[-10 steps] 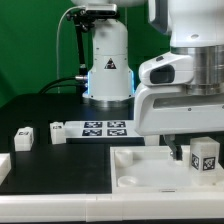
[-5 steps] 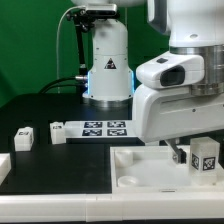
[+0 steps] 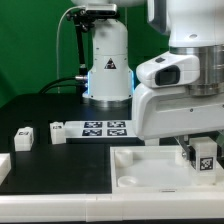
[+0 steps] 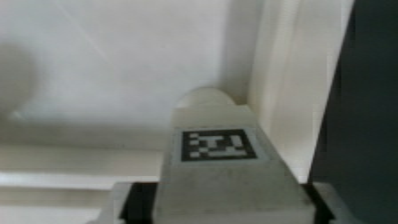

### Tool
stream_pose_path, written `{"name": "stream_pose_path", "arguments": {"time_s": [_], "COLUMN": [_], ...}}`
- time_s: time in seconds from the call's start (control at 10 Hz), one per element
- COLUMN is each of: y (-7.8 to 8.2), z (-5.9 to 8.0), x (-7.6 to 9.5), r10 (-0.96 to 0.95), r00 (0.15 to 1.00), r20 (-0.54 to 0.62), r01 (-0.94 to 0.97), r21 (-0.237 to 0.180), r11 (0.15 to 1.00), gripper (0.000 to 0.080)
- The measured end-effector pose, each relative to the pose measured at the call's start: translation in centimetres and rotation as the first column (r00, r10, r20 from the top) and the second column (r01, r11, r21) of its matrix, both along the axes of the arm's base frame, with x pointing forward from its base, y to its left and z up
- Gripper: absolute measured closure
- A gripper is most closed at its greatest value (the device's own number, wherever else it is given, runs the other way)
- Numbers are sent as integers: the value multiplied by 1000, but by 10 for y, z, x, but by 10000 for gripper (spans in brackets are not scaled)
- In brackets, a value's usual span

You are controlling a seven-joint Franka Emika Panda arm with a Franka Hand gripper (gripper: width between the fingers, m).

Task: Assemble one leg

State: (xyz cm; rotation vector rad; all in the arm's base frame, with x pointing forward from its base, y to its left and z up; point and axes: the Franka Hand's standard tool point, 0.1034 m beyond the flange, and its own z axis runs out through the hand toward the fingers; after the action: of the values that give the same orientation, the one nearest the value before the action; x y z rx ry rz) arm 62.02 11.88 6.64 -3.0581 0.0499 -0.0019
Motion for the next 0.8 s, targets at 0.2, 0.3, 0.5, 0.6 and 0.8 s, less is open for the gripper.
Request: {"name": "stream_pose_path", "arguments": {"time_s": [0.2,0.3,0.5,0.6,0.8], "y": [-2,-5,-15,-21,-33], "z": [1,0,0,0,1], "x": [1,0,1,1,1], "r10": [-264,-365,-511,-603,-692], "r00": [964,931,860,797,722], "r20": [-16,-24,-19,-18,-3], "r01": [264,365,510,602,690], "r21": [-3,-11,-38,-51,-71], "r11": [965,931,859,797,720], "gripper": [509,509,506,504,498]}}
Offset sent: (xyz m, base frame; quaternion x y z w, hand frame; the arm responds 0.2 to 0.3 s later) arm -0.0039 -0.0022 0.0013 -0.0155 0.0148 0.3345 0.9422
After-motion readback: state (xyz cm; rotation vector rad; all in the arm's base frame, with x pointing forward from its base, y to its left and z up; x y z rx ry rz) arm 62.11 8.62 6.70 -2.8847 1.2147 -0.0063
